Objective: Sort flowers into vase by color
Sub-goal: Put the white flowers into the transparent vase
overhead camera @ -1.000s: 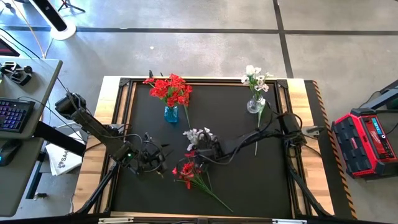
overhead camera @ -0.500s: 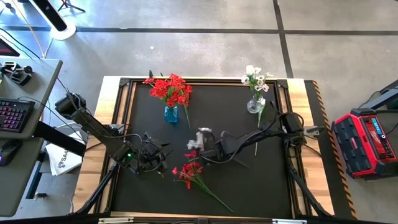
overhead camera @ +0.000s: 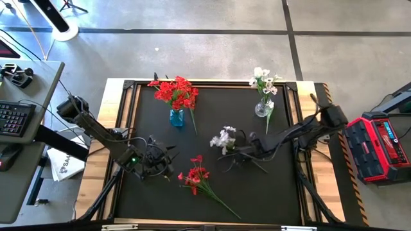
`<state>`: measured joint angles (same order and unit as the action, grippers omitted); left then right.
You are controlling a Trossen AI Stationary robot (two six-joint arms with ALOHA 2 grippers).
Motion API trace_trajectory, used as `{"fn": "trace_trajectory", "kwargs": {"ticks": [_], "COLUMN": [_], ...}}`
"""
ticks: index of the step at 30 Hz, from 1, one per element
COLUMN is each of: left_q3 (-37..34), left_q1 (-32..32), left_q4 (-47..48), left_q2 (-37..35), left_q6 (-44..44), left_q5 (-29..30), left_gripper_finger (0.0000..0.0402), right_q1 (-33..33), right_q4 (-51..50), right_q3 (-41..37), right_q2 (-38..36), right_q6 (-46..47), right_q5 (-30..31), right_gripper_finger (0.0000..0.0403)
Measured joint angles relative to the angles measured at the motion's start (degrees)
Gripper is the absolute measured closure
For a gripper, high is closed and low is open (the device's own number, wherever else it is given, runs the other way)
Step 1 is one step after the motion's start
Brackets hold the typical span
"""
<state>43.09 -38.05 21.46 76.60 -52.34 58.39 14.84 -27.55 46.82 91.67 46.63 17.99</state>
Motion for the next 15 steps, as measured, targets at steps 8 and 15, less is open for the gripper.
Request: {"fn": "trace_trajectory", "kwargs": {"ticks": [8, 15], "left_q3": [0.0, 0.0], "left_q1": [1.3, 1.3], "left_q4": [-0.6, -0.6], "left_q2": [0.0, 0.0], "left_q6": [0.4, 0.5], "left_q5": [-1.0, -1.1], "left_gripper_finger": [0.0264, 0.0264], "right_q1": [-1.5, -1.4], "right_q4": [-4.5, -4.9], "right_q3": [0.5, 0.4], "right_q2": [-8.0, -5.5], "right_q6": [-3.0, -2.5], "right_q5": [-3.4, -4.0], "right_gripper_finger": [0.0203, 0.0124]}}
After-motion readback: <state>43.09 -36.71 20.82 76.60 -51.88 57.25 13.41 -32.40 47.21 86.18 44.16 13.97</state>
